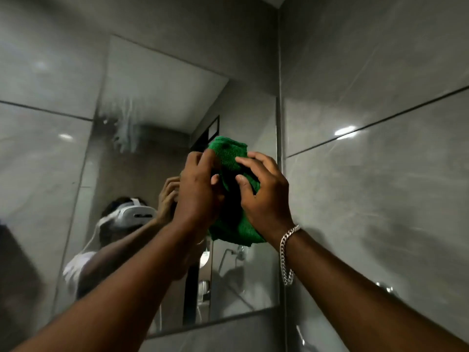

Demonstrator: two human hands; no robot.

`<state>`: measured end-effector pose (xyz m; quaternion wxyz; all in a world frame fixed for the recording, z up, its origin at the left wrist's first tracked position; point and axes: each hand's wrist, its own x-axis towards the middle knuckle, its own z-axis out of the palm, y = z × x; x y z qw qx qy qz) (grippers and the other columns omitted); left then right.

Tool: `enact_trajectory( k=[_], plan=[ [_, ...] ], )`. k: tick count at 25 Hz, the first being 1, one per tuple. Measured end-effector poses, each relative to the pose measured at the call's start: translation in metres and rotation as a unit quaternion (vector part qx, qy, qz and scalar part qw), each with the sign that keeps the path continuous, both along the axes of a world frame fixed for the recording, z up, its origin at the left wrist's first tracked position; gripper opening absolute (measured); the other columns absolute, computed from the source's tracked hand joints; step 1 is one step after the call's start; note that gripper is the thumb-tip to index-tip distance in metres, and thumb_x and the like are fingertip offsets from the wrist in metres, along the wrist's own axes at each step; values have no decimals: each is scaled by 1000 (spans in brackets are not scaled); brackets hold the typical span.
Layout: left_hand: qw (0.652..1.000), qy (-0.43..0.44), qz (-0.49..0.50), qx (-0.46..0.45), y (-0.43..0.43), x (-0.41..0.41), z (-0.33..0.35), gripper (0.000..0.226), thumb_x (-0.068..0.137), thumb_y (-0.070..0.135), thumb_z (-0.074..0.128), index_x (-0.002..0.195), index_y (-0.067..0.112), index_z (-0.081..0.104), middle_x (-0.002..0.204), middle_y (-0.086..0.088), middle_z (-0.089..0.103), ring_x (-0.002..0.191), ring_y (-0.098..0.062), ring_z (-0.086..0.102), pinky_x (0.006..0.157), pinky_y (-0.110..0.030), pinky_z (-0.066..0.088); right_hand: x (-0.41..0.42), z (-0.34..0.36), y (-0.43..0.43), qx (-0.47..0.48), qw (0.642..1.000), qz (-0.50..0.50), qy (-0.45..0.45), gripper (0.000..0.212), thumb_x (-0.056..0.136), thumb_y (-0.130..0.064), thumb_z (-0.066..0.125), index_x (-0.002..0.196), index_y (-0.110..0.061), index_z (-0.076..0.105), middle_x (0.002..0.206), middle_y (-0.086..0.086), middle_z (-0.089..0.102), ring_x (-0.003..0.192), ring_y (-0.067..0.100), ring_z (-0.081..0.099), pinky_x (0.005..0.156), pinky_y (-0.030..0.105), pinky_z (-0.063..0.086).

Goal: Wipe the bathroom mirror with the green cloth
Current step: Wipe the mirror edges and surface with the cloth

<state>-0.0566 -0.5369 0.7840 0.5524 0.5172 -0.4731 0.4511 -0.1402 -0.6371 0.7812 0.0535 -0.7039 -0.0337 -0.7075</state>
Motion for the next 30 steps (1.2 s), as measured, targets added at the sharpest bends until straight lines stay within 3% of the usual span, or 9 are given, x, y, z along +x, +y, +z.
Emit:
enact_trajectory(
  k=[2, 4, 7, 9, 14, 18, 21, 24, 30],
  plan=[
    [999, -24, 31, -4, -32, 9, 30, 24, 81, 0, 61, 99, 15, 56, 107, 2, 45, 86, -9, 44, 58, -7, 34, -1, 35, -28, -22, 1000, -7, 2, 30, 88, -3, 64, 117, -6, 67, 129, 14, 59, 119, 23, 57, 101, 10, 36],
    [998, -39, 46, -11, -56, 22, 60, 19, 82, 5, 62, 99, 12, 58, 111, -6, 49, 89, -14, 46, 64, -10, 32, 4, 66, -50, -49, 998, -11, 28, 31, 88, -3, 64, 118, -5, 67, 132, 15, 57, 123, 25, 55, 107, 21, 40],
    [991, -72, 112, -14, -89, 45, 113, 21, 83, 15, 64, 102, 10, 56, 113, -11, 50, 85, -22, 52, 67, -29, 46, 10, 122, -79, -84, 994, -34, 66, 35, 85, -7, 65, 120, -6, 65, 130, 15, 59, 123, 28, 54, 108, 35, 43],
    [982, -96, 161, 0, -103, 58, 146, 24, 86, 17, 60, 107, 8, 53, 114, -14, 49, 88, -31, 55, 72, -46, 53, 4, 162, -90, -113, 982, -131, 76, 37, 84, -15, 62, 121, -10, 62, 125, 12, 63, 117, 31, 55, 102, 37, 45],
    [911, -172, 374, 31, -132, 73, 200, 42, 83, 33, 64, 117, 10, 52, 112, -13, 46, 98, -30, 50, 82, -43, 51, -44, 254, -112, -98, 820, -552, 117, 57, 83, -30, 54, 134, -7, 46, 147, 19, 42, 137, 36, 35, 112, 50, 34],
    [870, -225, 436, 60, -142, 62, 225, 63, 75, 41, 70, 126, 10, 50, 128, -14, 38, 111, -31, 37, 93, -43, 38, -54, 269, -143, -44, 722, -670, 165, 75, 93, -47, 45, 152, -7, 20, 164, 16, 12, 152, 33, 7, 124, 53, 5],
    [888, -179, 408, 111, -167, 60, 204, 69, 90, 37, 50, 144, 3, 24, 155, -23, 17, 138, -43, 18, 117, -54, 19, -54, 267, -155, -74, 691, -702, 158, 75, 98, -53, 29, 153, -6, 11, 165, 16, 3, 153, 33, 0, 123, 54, -2],
    [894, -147, 410, 101, -189, 66, 195, 70, 98, 37, 24, 144, 1, -14, 156, -25, -18, 146, -40, -14, 115, -49, -15, -54, 263, -159, -78, 677, -716, 151, 80, 97, -60, 22, 153, -6, 4, 165, 17, -2, 152, 34, -5, 122, 55, -5],
    [878, -202, 404, 157, -186, 63, 252, 72, 93, 56, 18, 150, 22, -11, 161, -11, -14, 149, -29, -13, 121, -47, -6, -52, 259, -166, -83, 654, -737, 149, 85, 95, -64, 22, 153, -4, 3, 164, 18, -3, 152, 35, -5, 123, 56, -4]
  ],
)
